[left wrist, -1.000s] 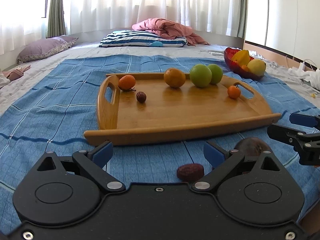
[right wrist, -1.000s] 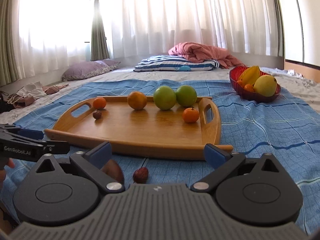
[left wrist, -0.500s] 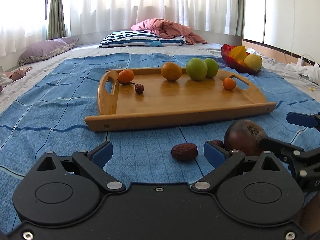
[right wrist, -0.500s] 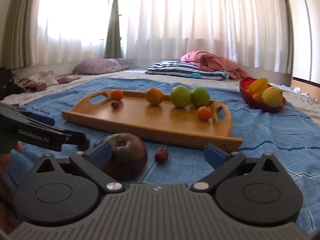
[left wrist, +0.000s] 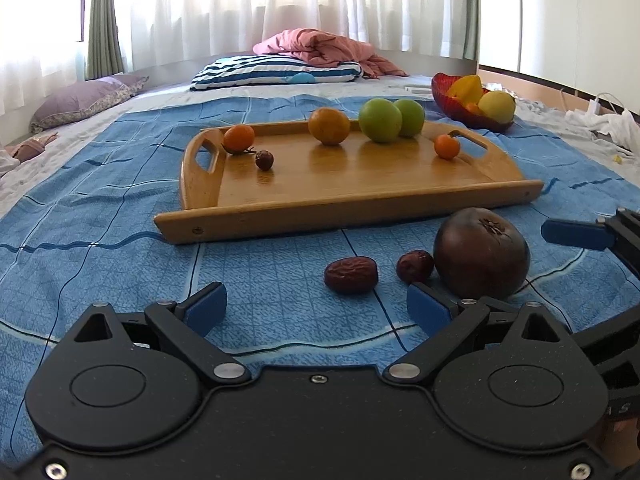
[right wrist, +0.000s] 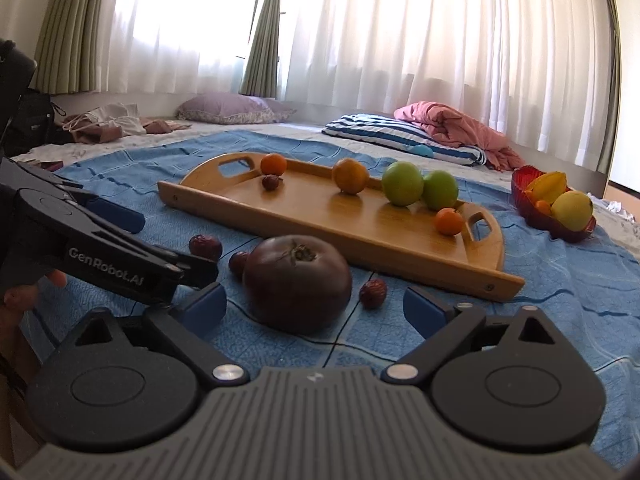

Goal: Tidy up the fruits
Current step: 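Move both open tools back to the dark purple fruit and dates, then grasp another brown date with the left tool while the right tool grasps the dark purple fruit, then carry the date in the left tool onto the tray while the right tool carries the dark fruit, then open the left tool to release the date while the right tool releases the dark fruit, then move both open tools off the tray down to the two dates on the cloth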

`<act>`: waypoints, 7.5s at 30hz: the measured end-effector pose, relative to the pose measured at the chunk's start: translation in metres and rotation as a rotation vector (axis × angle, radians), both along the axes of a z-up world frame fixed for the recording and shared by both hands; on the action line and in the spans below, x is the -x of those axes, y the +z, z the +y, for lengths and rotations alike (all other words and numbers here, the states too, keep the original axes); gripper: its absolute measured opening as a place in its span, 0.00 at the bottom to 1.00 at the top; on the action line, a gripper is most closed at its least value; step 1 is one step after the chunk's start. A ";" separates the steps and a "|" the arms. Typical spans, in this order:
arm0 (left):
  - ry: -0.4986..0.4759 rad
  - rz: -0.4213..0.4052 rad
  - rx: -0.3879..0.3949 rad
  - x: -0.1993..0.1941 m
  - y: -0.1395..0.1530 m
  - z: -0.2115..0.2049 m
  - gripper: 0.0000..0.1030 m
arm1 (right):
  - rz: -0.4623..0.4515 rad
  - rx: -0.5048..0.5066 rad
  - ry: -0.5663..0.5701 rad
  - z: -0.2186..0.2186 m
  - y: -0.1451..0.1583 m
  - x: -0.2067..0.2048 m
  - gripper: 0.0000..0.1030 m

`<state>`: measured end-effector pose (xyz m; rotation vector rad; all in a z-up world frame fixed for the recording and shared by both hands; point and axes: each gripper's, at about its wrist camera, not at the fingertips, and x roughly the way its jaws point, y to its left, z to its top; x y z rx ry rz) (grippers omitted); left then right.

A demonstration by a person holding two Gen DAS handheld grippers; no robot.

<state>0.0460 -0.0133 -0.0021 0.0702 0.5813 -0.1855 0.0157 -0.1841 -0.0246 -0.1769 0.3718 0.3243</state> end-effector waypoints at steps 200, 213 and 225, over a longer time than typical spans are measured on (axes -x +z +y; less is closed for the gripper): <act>0.049 -0.001 0.039 -0.147 0.031 -0.025 0.86 | 0.075 -0.169 -0.232 -0.040 0.029 -0.147 0.93; 0.042 0.013 0.074 -0.089 0.030 -0.018 0.91 | 0.038 -0.126 -0.208 -0.038 0.033 -0.093 1.00; 0.033 0.023 0.064 -0.047 0.018 -0.021 0.92 | 0.035 -0.043 -0.223 -0.041 0.016 -0.059 1.00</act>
